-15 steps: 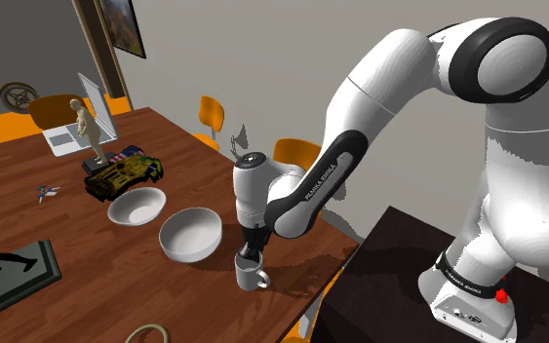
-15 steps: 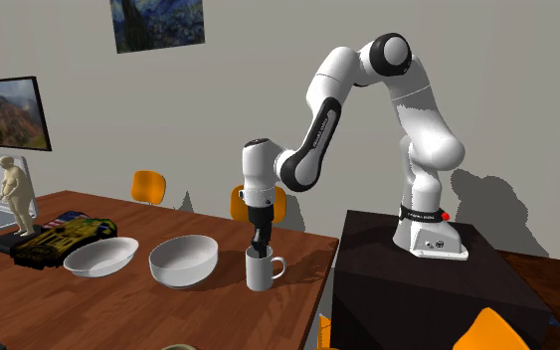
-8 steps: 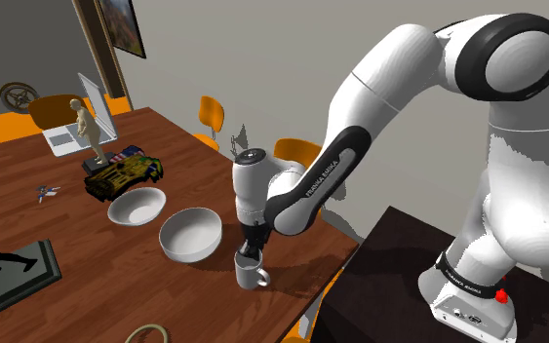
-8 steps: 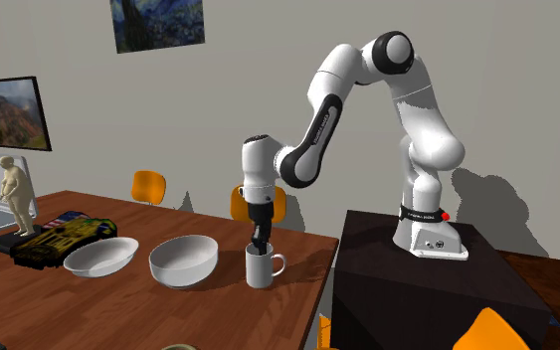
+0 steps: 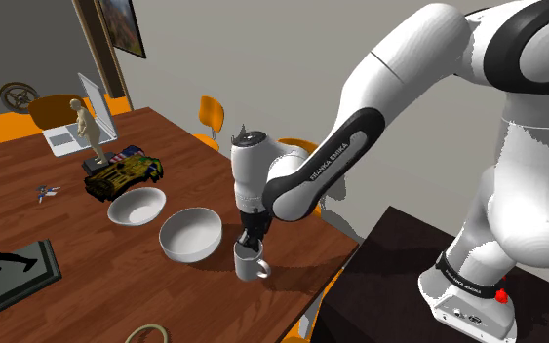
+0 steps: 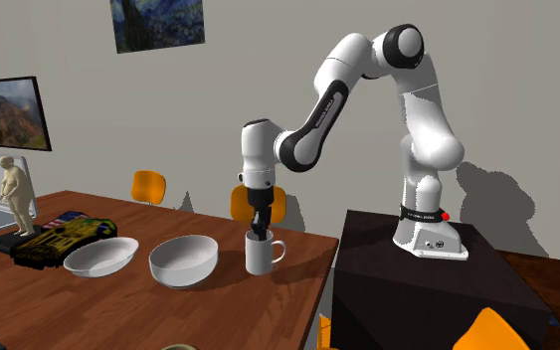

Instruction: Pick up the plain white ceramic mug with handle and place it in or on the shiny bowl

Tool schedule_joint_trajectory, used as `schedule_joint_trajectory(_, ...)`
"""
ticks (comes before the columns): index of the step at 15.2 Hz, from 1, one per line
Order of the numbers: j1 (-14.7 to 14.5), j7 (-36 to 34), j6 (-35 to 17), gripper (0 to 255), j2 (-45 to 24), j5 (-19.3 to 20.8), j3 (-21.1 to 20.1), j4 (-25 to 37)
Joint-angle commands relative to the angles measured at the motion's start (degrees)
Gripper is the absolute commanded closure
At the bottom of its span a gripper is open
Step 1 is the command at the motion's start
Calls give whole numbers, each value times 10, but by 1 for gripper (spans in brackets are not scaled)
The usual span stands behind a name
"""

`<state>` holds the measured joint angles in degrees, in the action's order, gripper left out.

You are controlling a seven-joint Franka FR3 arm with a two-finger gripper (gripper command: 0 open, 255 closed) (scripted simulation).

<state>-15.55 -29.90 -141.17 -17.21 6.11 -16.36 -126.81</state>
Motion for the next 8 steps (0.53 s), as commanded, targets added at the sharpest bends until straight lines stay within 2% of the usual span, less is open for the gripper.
schedule_joint_trajectory(1, 2, 4, 12, 255, 13, -6, -3, 0)
schedule_joint_trajectory(8, 8, 17, 60, 255, 54, -25, -10, 8)
